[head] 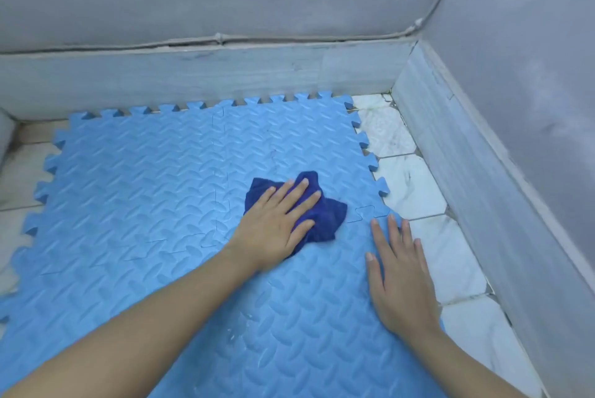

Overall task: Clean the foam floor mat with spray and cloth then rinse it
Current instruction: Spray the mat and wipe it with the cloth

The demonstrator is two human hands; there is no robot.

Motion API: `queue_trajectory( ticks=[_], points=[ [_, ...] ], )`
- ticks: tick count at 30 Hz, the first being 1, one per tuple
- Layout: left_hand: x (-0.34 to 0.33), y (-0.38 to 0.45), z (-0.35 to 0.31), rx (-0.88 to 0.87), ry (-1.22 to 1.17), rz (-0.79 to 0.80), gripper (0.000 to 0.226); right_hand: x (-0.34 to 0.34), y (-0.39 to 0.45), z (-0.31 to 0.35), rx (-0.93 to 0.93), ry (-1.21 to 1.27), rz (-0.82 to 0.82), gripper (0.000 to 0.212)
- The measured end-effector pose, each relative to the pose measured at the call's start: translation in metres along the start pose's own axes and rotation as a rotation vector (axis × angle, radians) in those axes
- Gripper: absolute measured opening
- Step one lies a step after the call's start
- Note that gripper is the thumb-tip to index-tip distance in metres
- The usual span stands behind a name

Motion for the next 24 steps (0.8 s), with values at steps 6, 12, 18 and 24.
queue_trajectory(
  ticks=[6, 12, 18, 24],
  points=[
    [0.068, 0.126, 0.064, 0.423, 0.013, -0.174, 0.059, 0.014, 0.045, -0.004, -0.063, 0.096, -0.001, 0.058],
    [0.020, 0.000, -0.003, -0.084, 0.080, 0.096, 0.057, 0.012, 0.043, 0.001, -0.056, 0.083, -0.031, 0.057],
    [0.082, 0.121, 0.095, 0.325, 0.072, -0.267, 0.060, 0.008, 0.045, 0.000, -0.067, 0.108, -0.058, 0.059],
    [0.081, 0.199, 0.085, 0.621, -0.017, -0.366, 0.058, 0.008, 0.048, -0.001, -0.058, 0.105, -0.112, 0.058]
  ],
)
Point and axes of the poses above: each hand's wrist, its own y-axis towards the middle knuckle, its own x-axis out of the back of the hand, z = x × y, the point moved 5 cm from there along y, towards the middle knuckle, and after that the axes turned 14 degrees about -y, right-handed, at the moved point
